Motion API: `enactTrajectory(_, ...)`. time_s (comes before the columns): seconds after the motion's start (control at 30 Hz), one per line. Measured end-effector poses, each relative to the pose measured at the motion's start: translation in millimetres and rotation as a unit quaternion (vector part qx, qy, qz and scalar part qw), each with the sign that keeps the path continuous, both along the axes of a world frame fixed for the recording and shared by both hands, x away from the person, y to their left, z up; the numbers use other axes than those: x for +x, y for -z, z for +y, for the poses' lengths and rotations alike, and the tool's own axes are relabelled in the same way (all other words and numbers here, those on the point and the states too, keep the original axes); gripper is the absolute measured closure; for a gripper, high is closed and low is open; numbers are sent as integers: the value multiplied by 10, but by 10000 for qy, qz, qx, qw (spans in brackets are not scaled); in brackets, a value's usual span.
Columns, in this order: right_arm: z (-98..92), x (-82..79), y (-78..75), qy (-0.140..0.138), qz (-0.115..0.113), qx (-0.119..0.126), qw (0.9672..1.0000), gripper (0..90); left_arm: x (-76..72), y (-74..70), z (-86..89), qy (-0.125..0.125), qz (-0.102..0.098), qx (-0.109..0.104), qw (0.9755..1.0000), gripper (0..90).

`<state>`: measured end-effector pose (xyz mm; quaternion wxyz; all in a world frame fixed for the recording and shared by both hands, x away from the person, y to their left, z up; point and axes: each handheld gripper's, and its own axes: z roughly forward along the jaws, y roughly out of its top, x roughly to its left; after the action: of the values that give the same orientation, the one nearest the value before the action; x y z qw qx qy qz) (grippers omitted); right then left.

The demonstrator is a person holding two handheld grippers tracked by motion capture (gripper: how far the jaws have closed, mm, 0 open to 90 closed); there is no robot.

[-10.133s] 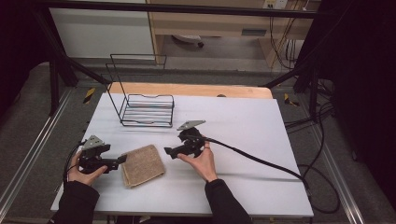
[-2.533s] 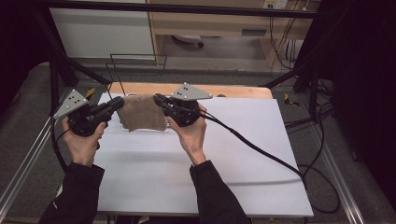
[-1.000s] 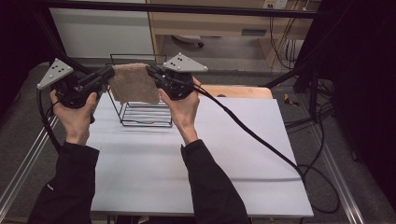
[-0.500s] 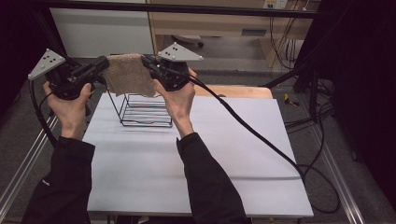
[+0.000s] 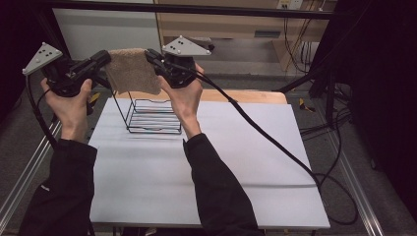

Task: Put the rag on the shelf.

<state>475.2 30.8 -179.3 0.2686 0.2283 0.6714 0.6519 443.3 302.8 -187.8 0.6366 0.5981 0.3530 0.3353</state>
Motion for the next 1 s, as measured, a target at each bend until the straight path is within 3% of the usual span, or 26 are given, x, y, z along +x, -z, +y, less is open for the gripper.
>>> enactTrajectory(0.77, -5, 254, -206, 163, -119, 115, 9997, 864, 243, -265, -75, -151, -161, 164, 9996, 851)
enactTrajectory(1.0, -8, 411, -178, 234, -44, 77, 9997, 865, 353, -254, -103, -199, -147, 299, 9992, 851)
